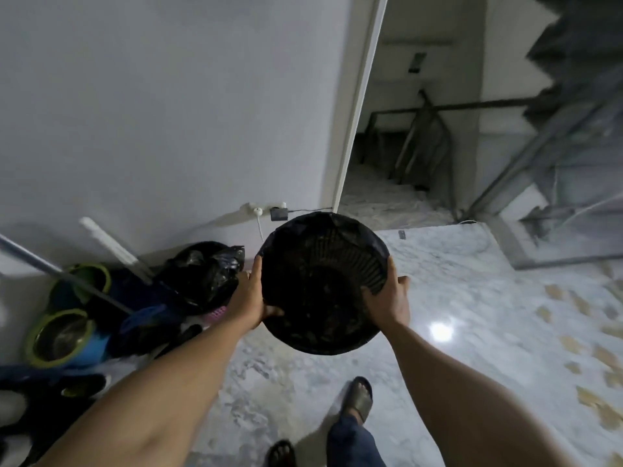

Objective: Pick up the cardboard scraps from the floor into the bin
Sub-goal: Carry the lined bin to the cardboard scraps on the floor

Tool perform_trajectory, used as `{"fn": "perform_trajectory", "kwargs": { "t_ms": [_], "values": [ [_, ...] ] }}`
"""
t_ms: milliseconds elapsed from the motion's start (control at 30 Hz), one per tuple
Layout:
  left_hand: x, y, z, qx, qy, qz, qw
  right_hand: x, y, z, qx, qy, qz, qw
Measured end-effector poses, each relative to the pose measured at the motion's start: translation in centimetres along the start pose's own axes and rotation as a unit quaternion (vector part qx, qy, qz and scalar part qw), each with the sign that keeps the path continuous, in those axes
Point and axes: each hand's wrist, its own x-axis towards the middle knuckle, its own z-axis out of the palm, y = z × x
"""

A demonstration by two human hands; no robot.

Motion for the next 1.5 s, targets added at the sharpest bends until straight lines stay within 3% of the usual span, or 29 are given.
{"fn": "perform_trajectory", "kwargs": {
  "t_ms": [367, 700, 900, 1133, 1233, 1367, 1500],
  "values": [
    [-7.5, 9.0, 4.3, 0.014, -0.085, 0.143, 0.986, -12.2, 9.1, -10.1, 0.015, 0.122, 0.084, 0.989],
    [-19.6, 23.7, 16.0, 0.068, -0.183, 0.255, 0.947, -25.4, 25.4, -21.5, 0.111, 0.234, 0.185, 0.948],
    [-30.2, 32.3, 24.0, 0.113, -0.247, 0.332, 0.903, -36.8, 34.7, -27.9, 0.157, 0.319, 0.27, 0.895],
    [-36.8, 40.3, 33.4, 0.107, -0.278, 0.422, 0.856, -43.7, 43.6, -34.3, 0.235, 0.419, 0.3, 0.824],
    [-37.7, 44.0, 36.2, 0.081, -0.286, 0.427, 0.854, -43.2, 46.7, -36.3, 0.289, 0.464, 0.305, 0.78],
    [-35.7, 48.8, 40.2, 0.063, -0.284, 0.377, 0.879, -39.5, 50.6, -37.9, 0.331, 0.502, 0.323, 0.731],
    [-30.9, 54.9, 45.5, 0.079, -0.319, 0.383, 0.863, -32.5, 54.3, -40.2, 0.343, 0.519, 0.37, 0.69]
  ]
}}
